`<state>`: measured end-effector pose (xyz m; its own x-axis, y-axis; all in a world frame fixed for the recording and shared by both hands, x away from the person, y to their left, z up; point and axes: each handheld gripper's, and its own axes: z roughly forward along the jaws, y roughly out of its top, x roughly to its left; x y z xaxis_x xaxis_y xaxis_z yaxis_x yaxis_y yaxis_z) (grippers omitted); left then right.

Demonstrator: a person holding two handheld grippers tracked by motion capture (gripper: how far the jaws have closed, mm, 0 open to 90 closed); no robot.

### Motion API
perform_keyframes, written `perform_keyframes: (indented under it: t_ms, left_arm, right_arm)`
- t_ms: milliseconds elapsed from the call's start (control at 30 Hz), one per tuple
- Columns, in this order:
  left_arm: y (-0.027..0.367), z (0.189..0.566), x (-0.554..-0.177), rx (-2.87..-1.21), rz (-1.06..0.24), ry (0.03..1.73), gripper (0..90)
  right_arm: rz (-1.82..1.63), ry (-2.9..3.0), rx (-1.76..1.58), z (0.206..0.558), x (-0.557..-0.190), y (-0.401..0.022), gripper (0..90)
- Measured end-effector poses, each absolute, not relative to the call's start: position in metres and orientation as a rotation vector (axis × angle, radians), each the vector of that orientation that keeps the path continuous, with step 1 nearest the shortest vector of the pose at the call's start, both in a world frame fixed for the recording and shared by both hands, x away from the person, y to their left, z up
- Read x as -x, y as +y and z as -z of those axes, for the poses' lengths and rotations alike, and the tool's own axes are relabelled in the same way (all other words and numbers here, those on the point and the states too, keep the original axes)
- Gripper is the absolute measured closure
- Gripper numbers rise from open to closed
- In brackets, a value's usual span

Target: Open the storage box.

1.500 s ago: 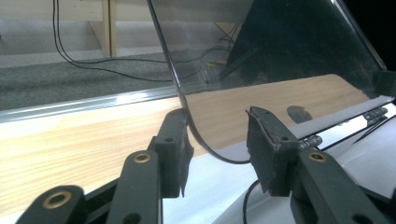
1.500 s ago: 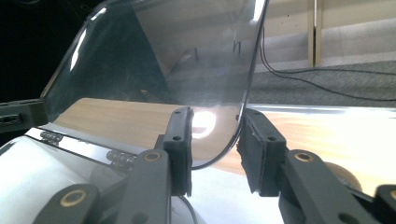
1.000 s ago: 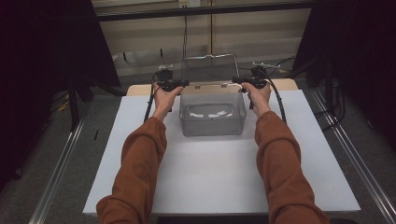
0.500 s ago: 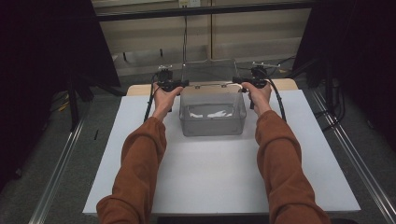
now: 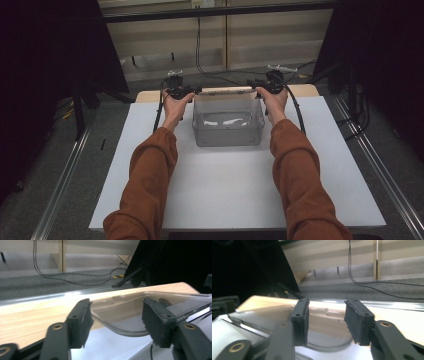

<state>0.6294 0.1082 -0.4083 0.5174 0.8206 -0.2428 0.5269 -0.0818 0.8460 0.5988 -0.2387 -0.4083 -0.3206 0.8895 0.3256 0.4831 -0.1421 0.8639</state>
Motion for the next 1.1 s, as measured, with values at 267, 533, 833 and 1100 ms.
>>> perform_keyframes:
  t_ms: [267, 533, 833, 1100]
  left_arm:
    - [0.106, 0.408, -0.619, -1.731, -0.430, 1.083, 22.1]
    - [0.106, 0.406, -0.606, -1.739, -0.449, 1.021, 14.3]
    - [0.103, 0.398, -0.589, -1.740, -0.475, 0.961, 9.8]
    - [0.104, 0.399, -0.576, -1.715, -0.506, 0.925, 3.2]
  right_arm:
    - [-1.430, 1.786, -1.425, 0.400, -0.590, -0.234, 41.7]
    - [-1.431, 1.785, -1.410, 0.397, -0.581, -0.232, 26.9]
    - [-1.392, 1.798, -1.344, 0.399, -0.571, -0.227, 7.0]
    - [-1.385, 1.768, -1.297, 0.398, -0.560, -0.227, 5.0]
